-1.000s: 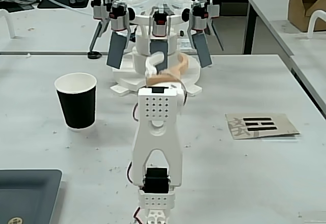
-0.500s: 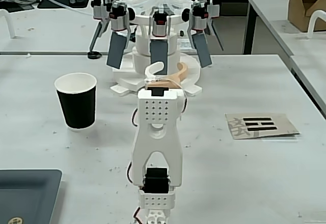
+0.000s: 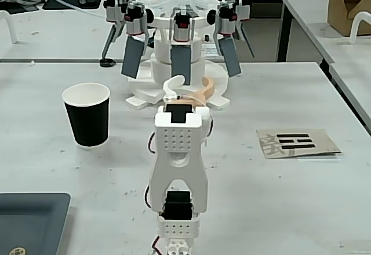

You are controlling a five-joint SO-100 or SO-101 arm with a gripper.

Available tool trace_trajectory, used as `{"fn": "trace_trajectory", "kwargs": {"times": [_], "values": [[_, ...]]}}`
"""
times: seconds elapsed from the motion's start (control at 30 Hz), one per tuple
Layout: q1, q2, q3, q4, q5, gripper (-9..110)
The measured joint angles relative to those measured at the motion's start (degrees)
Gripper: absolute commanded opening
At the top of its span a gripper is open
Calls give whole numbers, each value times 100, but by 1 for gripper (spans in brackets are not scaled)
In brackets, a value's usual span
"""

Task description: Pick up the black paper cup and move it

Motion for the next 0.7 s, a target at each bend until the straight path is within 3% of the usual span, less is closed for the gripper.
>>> {"fn": "trace_trajectory", "kwargs": {"times": [0.7], "values": [[0, 1125, 1907, -1002, 290, 14]]}}
